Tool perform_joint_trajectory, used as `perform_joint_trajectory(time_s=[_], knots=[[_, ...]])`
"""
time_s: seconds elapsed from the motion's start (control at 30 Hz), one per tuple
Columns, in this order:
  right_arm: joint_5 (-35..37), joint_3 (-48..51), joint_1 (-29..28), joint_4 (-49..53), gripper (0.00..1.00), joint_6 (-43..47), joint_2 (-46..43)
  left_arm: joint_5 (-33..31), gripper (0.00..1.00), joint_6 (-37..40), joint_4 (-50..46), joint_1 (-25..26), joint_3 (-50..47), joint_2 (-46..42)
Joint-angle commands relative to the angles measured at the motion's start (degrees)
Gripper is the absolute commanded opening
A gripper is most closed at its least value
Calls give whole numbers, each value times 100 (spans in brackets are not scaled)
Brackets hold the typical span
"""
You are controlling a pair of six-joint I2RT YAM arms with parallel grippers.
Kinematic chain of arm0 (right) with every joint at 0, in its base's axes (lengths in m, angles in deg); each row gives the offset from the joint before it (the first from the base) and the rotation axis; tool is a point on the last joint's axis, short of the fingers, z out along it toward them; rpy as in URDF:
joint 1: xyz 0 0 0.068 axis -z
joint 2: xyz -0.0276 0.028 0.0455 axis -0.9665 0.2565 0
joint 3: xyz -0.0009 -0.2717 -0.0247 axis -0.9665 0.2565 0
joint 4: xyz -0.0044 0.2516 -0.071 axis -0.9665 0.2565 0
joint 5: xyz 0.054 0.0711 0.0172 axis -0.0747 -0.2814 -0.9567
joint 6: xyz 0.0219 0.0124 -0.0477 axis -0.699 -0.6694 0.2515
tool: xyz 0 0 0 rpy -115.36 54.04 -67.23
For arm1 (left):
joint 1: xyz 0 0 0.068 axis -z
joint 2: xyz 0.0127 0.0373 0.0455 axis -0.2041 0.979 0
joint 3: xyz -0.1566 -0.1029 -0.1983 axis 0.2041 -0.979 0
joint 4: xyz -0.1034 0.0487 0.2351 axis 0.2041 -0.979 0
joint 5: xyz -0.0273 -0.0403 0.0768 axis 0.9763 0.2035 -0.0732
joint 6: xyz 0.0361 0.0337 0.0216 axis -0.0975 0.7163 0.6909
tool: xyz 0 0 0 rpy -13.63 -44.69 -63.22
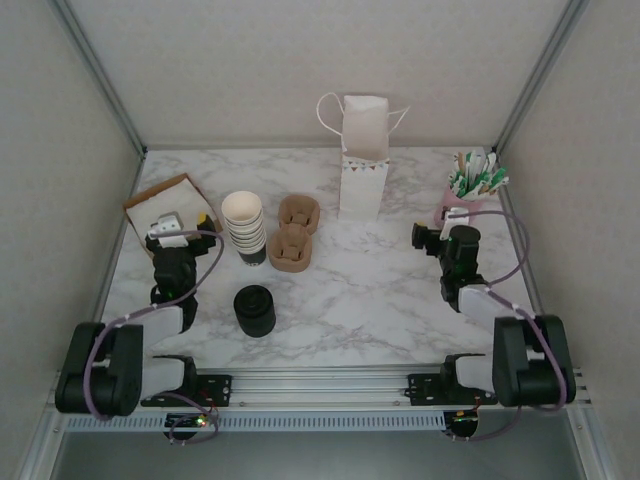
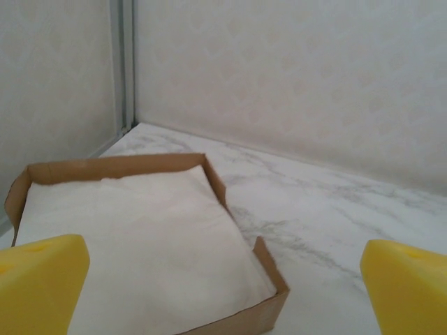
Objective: Pack the takeout coffee
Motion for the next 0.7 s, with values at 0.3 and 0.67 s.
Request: perform_joint_trajectory(time_s=[0.3,0.67], knots=[[-326,-1992,-45,4413,99,-1185,-1680,-556,99,-1428,-3008,261,1151,-2061],[-268,-2564,-37,6126,99,-2341,-1683,-75,99,-2906,-5914,262,2880,-1978]])
